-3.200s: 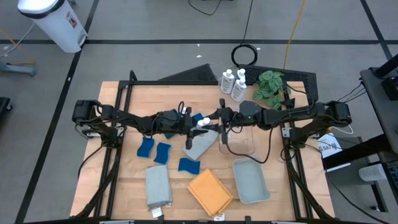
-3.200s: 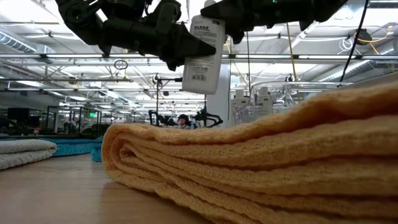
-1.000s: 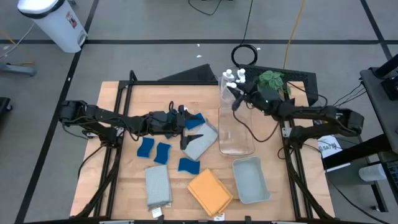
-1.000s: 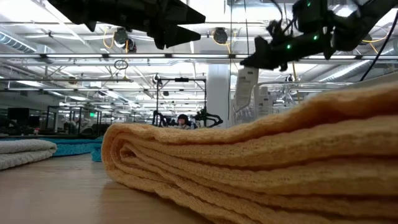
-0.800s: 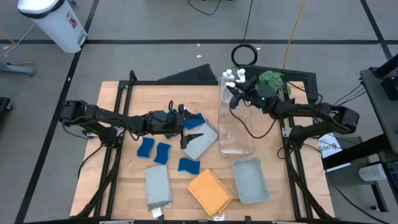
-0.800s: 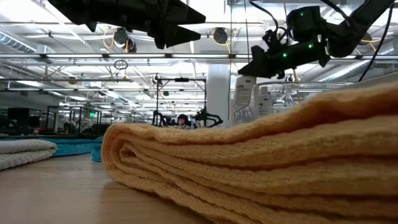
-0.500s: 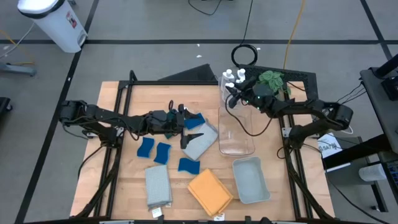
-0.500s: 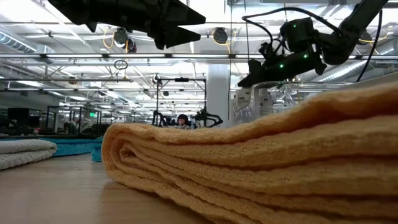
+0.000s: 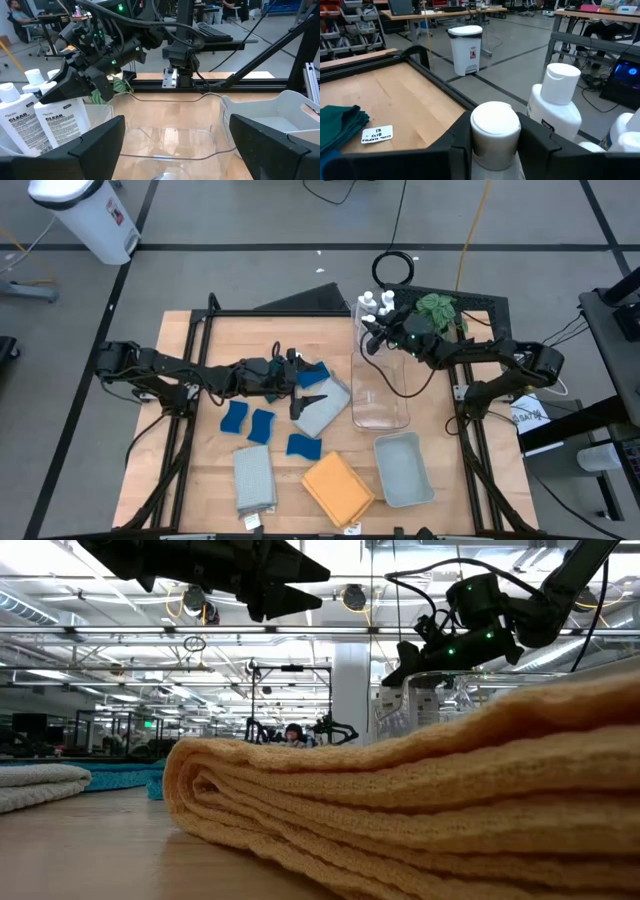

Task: Pick & Place Kitchen Items
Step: Put the white plastic restorer bottle into the top transparent bin, then put the blue sponge into the gray bin

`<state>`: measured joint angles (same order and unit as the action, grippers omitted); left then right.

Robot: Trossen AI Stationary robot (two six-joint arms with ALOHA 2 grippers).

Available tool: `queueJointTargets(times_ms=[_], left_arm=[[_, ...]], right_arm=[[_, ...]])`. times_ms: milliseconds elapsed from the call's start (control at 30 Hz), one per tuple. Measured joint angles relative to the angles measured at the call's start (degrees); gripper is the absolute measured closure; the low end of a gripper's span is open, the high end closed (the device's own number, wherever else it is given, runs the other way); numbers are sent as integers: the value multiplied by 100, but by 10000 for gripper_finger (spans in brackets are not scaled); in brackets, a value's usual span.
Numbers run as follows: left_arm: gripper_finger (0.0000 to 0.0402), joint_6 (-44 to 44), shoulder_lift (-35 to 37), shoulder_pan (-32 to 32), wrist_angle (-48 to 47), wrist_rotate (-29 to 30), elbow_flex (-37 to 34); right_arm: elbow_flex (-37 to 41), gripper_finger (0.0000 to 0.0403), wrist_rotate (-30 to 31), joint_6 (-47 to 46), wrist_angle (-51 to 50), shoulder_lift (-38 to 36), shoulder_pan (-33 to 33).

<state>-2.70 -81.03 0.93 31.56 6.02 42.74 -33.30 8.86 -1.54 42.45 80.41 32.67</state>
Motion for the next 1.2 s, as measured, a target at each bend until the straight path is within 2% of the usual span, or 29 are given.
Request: queueJointTargets(times_ms=[433,533,600,700,767,833,900,1033,1133,1200], left_arm=[[39,138,0,0,-9,17,0],[39,302,73,22,-83,226,-2],[39,436,360,86,-440,383,1],[39,780,920,276,-2027,966,302],[39,1272,1250,427,-3711,1556,601],[39,1996,1485,556,-5433,1818,916],[39,2875,1668,651,-7108,1717,1090],[39,5160,1744,891,-9182,914,984],[39,6850,1744,1164,-10131,495,680],[39,7520,1741,1322,-10274,355,361]], right_arm=[[4,230,4,-209,237,8,-13],[4,218,5,-173,336,-90,-55],[4,210,9,30,359,-217,-131],[4,197,13,408,181,-524,-287],[4,188,24,606,54,-739,-422],[7,181,26,715,-125,-983,-570],[7,175,28,795,-195,-1181,-731],[9,170,26,846,-289,-1499,-1024],[9,171,26,846,-289,-1642,-1198],[9,173,26,848,-283,-1671,-1295]])
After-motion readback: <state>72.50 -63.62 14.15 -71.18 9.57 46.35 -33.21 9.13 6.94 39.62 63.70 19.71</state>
